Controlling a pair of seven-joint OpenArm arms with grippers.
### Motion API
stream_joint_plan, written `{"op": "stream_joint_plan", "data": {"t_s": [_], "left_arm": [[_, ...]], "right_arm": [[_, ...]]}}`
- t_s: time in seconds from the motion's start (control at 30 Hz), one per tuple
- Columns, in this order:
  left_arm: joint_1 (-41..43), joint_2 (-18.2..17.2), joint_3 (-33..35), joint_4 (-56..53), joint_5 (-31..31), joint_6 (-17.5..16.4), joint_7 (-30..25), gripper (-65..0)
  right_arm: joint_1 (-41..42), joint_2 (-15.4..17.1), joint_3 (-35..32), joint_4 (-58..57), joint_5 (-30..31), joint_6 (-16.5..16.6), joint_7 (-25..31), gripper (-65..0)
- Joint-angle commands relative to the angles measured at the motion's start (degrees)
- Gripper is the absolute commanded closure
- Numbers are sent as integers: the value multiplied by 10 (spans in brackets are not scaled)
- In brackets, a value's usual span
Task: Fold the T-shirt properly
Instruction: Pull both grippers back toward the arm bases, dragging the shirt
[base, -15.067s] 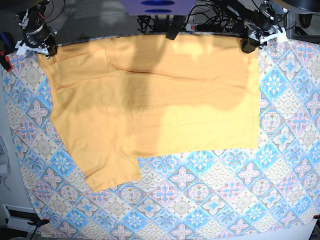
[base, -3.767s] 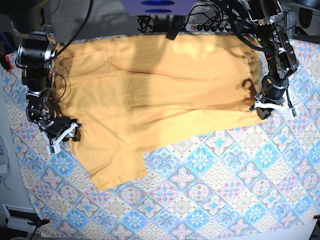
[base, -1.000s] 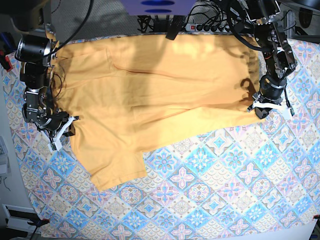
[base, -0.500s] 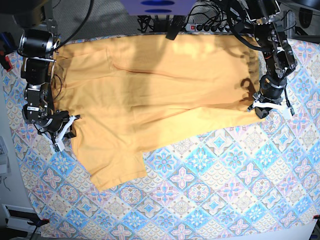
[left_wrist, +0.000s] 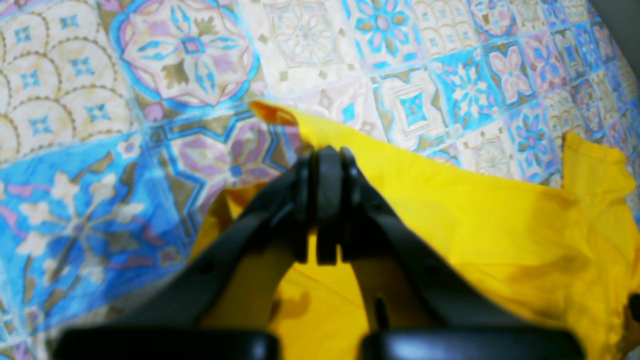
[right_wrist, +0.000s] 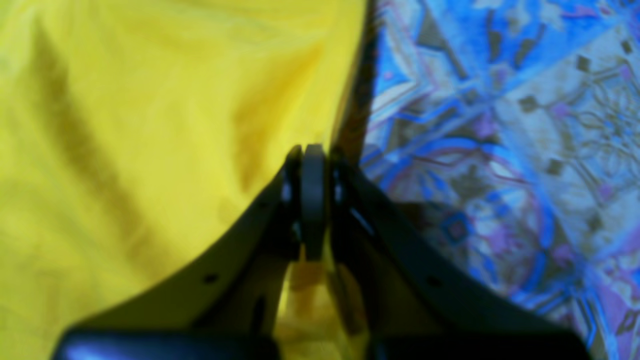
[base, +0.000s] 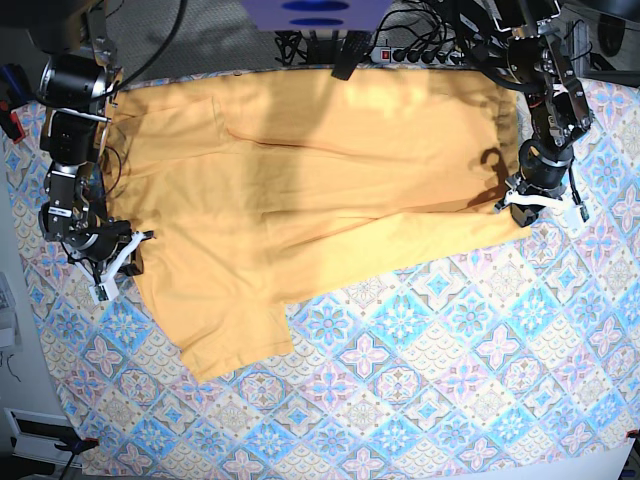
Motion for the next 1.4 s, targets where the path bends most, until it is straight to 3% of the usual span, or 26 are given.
{"op": "stream_joint_plan", "data": {"t_s": [0.0,0.2,0.4,0.67,0.97,1.17,1.37], "left_arm": [[4,-7,-2,15,-5,-6,-13,0],[19,-7,-2,23,-5,-6,-14,0],[36,-9,-3,33,-5,-6,-15,0],[84,-9,-49,64,-41,-42,-12,0],[143,-30,-73,64,-92,-43,-13,0],[161,-29,-80,61,-92,-43,-12,0],[179,-27,-79,59,-88,-59,-11,0]], "right_arm": [[-3,12,15,23,7,1,10,-11],[-76,12,32,136,7,1,5,-11],[-119,12,33,177,9,1,6,-10],[-178,14,57,238,108,1,-2,-10],[-211,14,76,282,112,1,-19,-10],[-226,14,77,288,112,1,-19,-10],[-243,14,127,288,112,1,-21,-10]]}}
